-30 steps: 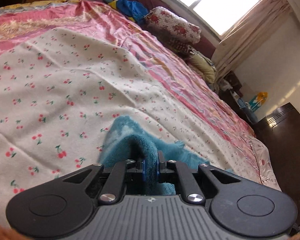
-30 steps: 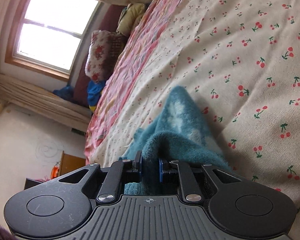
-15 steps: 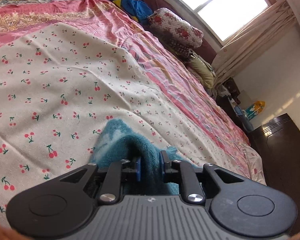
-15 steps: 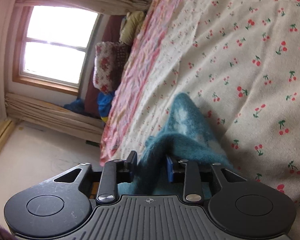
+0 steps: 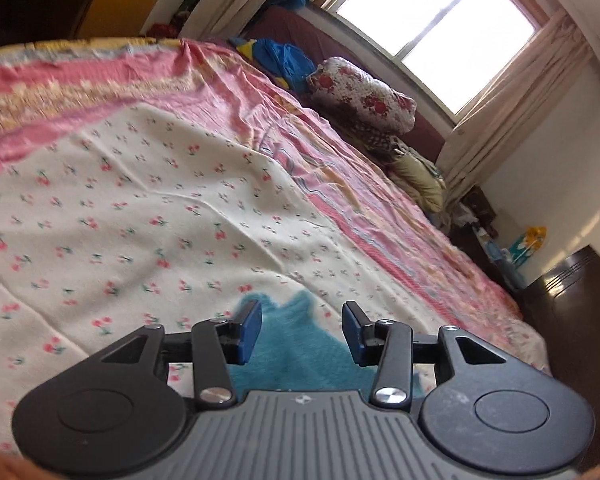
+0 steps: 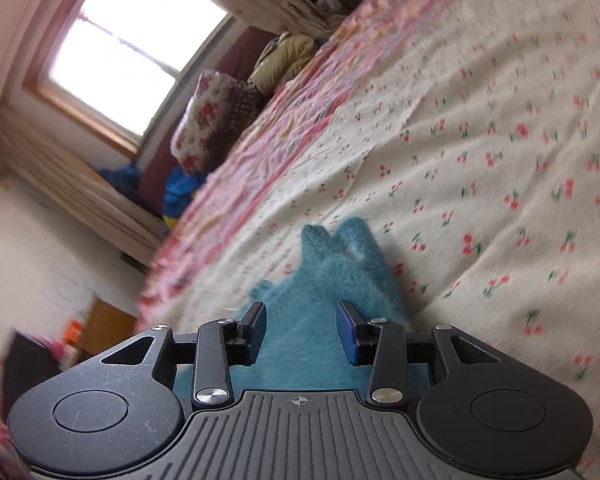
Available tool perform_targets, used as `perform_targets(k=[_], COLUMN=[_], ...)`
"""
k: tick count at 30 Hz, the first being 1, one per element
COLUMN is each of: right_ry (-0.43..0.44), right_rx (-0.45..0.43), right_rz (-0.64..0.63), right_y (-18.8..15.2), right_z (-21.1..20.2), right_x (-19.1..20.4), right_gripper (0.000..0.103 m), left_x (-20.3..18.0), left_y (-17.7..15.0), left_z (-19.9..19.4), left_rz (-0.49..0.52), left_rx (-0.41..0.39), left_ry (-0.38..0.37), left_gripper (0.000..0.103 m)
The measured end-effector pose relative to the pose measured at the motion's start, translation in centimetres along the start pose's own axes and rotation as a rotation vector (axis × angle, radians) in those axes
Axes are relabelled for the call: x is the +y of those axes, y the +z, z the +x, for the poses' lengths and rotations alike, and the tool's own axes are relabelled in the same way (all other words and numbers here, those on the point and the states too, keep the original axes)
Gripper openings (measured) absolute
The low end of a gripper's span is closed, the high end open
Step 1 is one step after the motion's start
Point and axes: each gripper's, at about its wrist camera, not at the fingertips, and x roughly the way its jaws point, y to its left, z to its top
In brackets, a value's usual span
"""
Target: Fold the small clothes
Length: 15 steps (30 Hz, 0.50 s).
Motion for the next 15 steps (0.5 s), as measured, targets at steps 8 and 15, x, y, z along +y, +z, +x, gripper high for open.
perform_targets(k=[8, 15], right_ry=[-0.185, -0.257], right_rx=[-0.039, -0.038], right_rz=[-0.372, -0.532], right_y=[-0.9, -0.9], right_z=[1.6, 4.2], right_x=[3.8, 5.1], right_gripper=[0.038, 0.039], left_x=[-0.7, -0.8], left_y=[-4.2, -5.6], left_z=[-1.1, -0.9], left_rz=[0.182, 0.249], left_rx=[0.013, 0.005], left_ry=[0.079, 0.106], left_gripper=[0.050, 0.052])
